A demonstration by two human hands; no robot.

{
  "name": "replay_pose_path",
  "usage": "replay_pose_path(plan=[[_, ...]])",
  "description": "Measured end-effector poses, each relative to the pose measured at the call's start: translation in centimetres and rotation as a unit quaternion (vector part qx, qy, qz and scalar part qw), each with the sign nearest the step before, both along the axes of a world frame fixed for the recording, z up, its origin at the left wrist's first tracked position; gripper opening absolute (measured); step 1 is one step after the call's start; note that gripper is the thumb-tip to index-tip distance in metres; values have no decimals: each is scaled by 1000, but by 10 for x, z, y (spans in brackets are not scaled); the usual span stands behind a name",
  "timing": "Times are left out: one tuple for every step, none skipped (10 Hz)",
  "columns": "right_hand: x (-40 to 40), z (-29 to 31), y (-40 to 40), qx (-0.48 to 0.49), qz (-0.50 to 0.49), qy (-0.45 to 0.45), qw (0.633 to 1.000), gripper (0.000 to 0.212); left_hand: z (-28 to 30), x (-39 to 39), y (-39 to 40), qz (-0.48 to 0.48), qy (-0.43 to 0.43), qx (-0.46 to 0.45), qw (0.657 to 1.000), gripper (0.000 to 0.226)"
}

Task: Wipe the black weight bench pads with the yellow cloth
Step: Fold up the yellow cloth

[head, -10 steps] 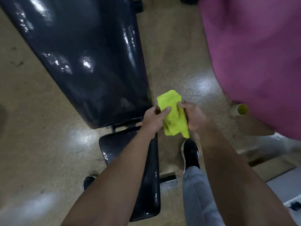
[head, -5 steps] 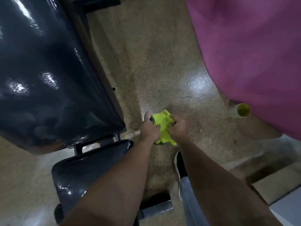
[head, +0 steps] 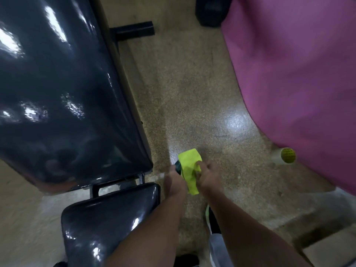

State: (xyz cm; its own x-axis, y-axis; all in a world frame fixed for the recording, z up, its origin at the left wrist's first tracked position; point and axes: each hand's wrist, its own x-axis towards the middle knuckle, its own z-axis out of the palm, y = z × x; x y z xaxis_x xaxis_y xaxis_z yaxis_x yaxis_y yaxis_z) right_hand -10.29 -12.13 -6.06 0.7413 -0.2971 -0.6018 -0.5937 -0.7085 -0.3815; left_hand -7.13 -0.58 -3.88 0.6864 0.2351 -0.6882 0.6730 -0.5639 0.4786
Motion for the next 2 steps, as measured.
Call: replay_pose_path(plan=[[14, 27, -2, -69, 116, 116, 984, 62, 18, 7, 10, -116, -9, 24, 993, 45], [31, 84, 1, -127, 131, 89, 979, 64, 65, 22, 11, -209, 16, -12, 978, 62]])
